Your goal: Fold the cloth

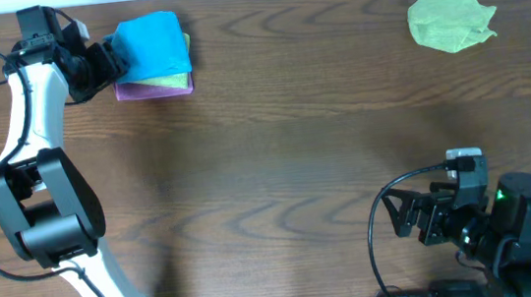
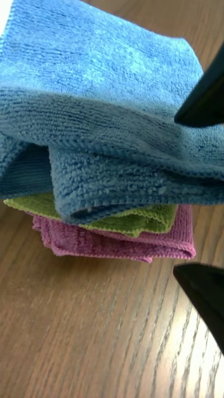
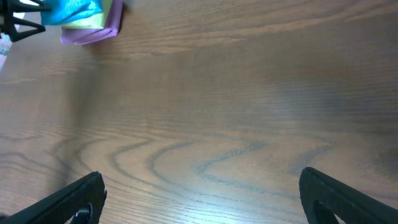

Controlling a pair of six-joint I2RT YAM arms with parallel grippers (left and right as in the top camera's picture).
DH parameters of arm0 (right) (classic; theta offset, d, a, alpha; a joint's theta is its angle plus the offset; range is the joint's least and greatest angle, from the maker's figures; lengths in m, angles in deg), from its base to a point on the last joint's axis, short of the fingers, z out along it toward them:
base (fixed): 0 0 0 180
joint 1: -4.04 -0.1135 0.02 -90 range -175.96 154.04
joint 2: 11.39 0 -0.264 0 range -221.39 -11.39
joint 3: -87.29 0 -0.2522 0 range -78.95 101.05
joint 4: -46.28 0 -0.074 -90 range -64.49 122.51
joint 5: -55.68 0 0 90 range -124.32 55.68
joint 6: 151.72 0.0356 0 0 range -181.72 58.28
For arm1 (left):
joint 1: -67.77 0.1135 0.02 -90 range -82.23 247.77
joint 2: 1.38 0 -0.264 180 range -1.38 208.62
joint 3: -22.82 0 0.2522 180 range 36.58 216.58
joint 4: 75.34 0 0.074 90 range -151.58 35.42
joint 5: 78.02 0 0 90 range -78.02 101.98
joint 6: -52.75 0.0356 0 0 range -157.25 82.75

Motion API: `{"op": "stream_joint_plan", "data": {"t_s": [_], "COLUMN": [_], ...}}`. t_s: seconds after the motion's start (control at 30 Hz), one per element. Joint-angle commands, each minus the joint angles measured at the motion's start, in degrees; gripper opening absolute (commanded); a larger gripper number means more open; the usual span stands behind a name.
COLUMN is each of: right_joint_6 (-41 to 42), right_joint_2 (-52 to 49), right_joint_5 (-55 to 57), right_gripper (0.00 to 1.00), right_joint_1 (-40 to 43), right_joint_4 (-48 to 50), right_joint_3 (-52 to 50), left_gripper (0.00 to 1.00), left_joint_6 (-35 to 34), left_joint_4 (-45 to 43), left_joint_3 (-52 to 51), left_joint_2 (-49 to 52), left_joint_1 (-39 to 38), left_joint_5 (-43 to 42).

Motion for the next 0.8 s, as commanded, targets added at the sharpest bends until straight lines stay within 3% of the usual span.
{"op": "stream_joint_plan", "data": {"t_s": [0.0, 0.13, 0.17, 0.23, 0.33, 0.77], "right_joint_6": [0.8, 0.8, 0.8, 0.8, 0.8, 0.8], "right_joint_2": [0.3, 0.3, 0.3, 0.3, 0.3, 0.3], "right_joint_5": [-0.6, -0.6, -0.6, -0.6, -0.6, -0.6], "right_gripper": [0.99, 0.99, 0.99, 0.99, 0.99, 0.99], "right_joint_1": [0.5, 0.5, 0.5, 0.5, 0.5, 0.5], "right_joint_4": [0.0, 0.0, -0.1, -0.1, 0.0, -0.1], "right_joint_3": [-0.2, -0.2, -0.2, -0.2, -0.2, -0.2], "left_gripper": [0.78, 0.78, 0.73, 0.53, 0.09, 0.06], "left_joint_6": [0.9, 1.0, 1.0, 0.9, -0.4, -13.2], "left_joint_4": [0.1, 0.2, 0.2, 0.0, -0.9, -16.8], "left_joint_3": [1.6, 1.6, 1.6, 1.6, 1.6, 1.6], "left_joint_2": [-1.0, -4.2, -5.0, -6.6, -8.6, -4.4], "left_joint_1": [0.5, 1.0, 1.0, 1.0, 0.6, -5.0], "left_joint_5": [1.8, 1.9, 1.8, 1.2, -1.0, -1.6]}}
